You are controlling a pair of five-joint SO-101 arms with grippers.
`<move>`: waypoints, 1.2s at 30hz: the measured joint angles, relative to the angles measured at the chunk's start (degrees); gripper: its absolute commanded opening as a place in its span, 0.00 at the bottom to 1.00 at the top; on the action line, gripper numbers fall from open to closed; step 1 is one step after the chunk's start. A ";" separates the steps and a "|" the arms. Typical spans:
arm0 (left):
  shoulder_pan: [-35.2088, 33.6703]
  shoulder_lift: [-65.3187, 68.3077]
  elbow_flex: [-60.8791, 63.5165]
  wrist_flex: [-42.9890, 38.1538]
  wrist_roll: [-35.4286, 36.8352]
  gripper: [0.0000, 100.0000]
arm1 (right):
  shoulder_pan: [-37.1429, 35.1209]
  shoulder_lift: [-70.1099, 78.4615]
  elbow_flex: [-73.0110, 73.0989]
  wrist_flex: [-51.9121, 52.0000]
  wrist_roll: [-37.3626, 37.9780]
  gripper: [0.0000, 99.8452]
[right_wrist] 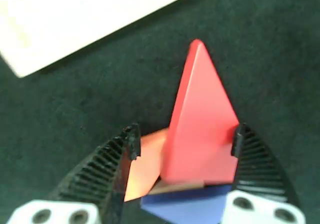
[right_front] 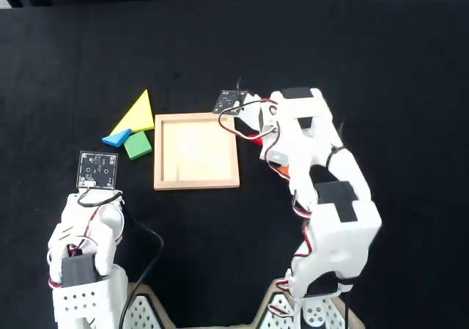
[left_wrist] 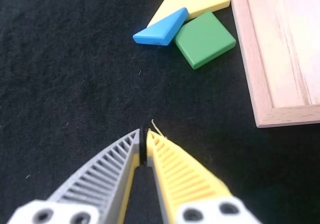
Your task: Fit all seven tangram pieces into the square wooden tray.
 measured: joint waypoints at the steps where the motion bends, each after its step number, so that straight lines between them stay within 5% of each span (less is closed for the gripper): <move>1: 0.00 0.00 0.00 0.00 0.00 0.03 | 0.00 1.14 -0.53 -0.35 0.00 0.23; 14: 0.00 0.00 0.00 0.00 0.00 0.03 | 0.18 3.43 -4.40 -0.35 0.00 0.01; 21: 0.00 0.00 0.00 0.00 0.00 0.03 | 0.18 3.52 -5.89 0.44 0.00 0.01; 28: 0.00 0.00 0.00 0.00 0.00 0.03 | -0.70 0.70 -18.55 13.01 0.00 0.01; 36: 0.00 0.00 0.00 0.00 0.00 0.03 | -13.45 -1.23 -23.91 22.42 -2.29 0.01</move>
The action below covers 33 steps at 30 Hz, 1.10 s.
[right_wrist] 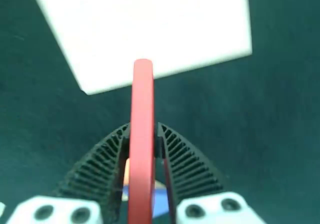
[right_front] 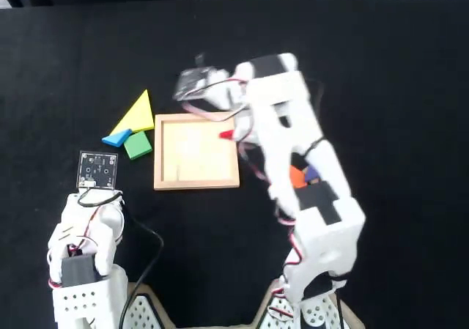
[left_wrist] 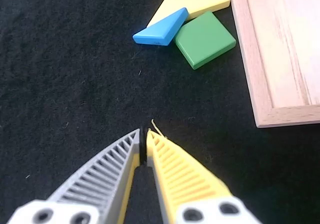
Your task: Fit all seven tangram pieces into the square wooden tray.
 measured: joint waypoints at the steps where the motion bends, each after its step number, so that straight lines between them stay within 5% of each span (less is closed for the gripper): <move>1: 0.00 0.00 0.00 0.00 0.00 0.03 | -2.02 0.00 0.00 -0.09 -1.05 0.01; 15: -2.55 0.00 0.00 0.00 0.00 0.03 | -12.92 15.12 -8.09 -3.25 -7.30 0.01; 28: -2.55 0.00 0.00 0.00 0.00 0.03 | -15.65 17.32 -8.79 -3.34 -10.11 0.01; 33: -2.55 0.00 0.00 0.00 0.00 0.03 | -16.18 17.32 -8.79 -3.69 -13.19 0.13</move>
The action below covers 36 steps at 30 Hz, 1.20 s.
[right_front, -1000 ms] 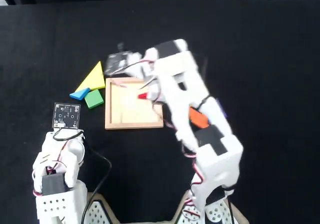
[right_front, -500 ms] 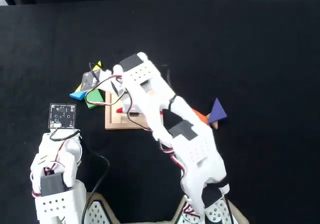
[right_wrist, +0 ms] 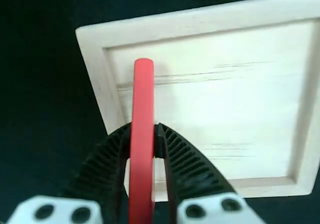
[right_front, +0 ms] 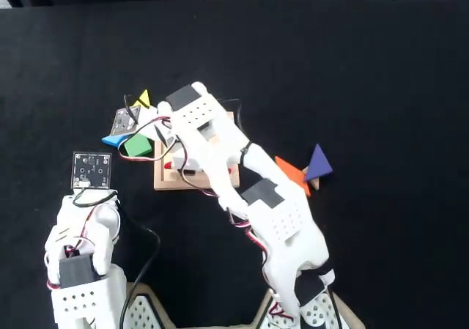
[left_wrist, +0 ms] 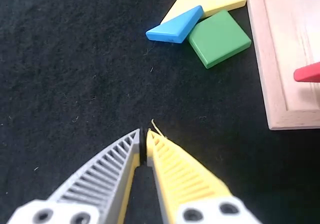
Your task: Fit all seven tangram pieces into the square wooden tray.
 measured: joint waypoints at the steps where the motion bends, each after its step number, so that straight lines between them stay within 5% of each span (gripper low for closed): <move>1: 0.00 0.00 0.00 0.00 0.00 0.03 | -0.26 0.00 0.00 0.00 -0.18 0.16; 4: 0.00 0.00 0.00 0.00 0.00 0.03 | -0.88 0.00 0.00 0.00 -0.26 0.22; 36: 0.00 0.00 0.00 0.00 0.00 0.03 | 4.57 3.60 -13.19 6.07 1.85 0.11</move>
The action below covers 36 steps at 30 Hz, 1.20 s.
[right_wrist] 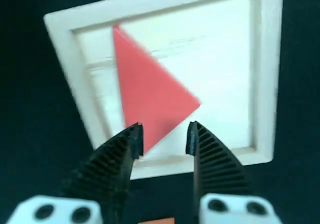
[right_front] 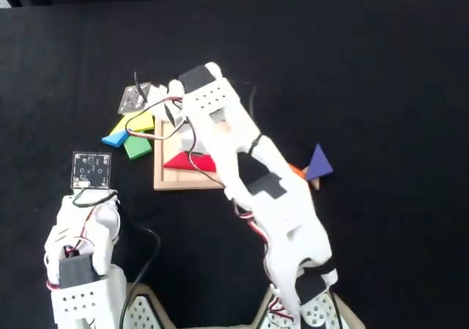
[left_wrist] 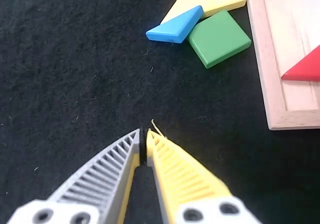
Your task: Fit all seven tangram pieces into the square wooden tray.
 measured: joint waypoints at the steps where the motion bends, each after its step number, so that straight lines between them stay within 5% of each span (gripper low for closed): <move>1: 0.00 0.00 0.00 0.00 0.00 0.03 | 0.26 0.79 -0.70 -0.88 0.00 0.07; 3: 0.00 0.00 0.00 0.00 0.00 0.03 | 0.97 2.73 -2.02 -3.25 0.00 0.01; 18: 0.62 0.00 0.00 0.00 0.00 0.03 | 4.40 15.65 -15.91 -6.77 -9.67 0.01; 36: 0.70 0.00 0.00 0.00 0.00 0.03 | 2.37 17.14 -20.04 5.27 -9.76 0.01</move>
